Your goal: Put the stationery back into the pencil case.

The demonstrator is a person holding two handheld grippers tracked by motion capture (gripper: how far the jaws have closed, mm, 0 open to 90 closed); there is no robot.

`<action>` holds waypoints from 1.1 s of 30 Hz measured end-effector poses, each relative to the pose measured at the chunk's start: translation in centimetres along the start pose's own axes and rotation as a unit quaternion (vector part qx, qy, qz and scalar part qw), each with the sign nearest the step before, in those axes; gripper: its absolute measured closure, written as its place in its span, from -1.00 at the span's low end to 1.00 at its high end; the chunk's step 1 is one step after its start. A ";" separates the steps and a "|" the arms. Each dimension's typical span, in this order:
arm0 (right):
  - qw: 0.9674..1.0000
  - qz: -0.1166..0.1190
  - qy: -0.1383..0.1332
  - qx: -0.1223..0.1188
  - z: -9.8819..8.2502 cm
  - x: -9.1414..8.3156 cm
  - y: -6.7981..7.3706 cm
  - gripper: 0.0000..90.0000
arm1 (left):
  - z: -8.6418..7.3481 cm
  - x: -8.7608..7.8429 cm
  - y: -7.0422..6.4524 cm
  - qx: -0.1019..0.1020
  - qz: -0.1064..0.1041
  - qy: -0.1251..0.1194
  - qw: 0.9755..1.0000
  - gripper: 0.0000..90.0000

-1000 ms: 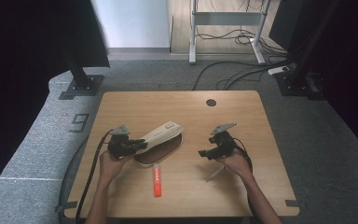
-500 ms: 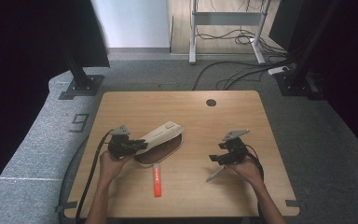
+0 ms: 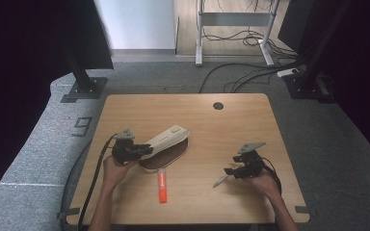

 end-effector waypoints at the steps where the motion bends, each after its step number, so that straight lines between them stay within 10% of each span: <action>1: 1.000 0.002 0.002 -0.001 -0.1 0.0 0.0 -0.37 | 0.0 0.0 0.0 0.000 0.000 0.000 1.000 0.66; 33: 0.997 -0.005 0.045 -0.068 1.0 2.8 0.4 0.68 | 0.0 0.1 -0.2 0.001 -0.005 0.002 1.000 0.65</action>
Point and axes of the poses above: each handheld gripper's, and its own axes: x roughly forward along the jaws, z roughly out of its top, y roughly to its left, the point moved 7 cm from there along x, roughly forward along the jaws, and after that the axes turned 4 degrees about z, right-handed, at the moved point
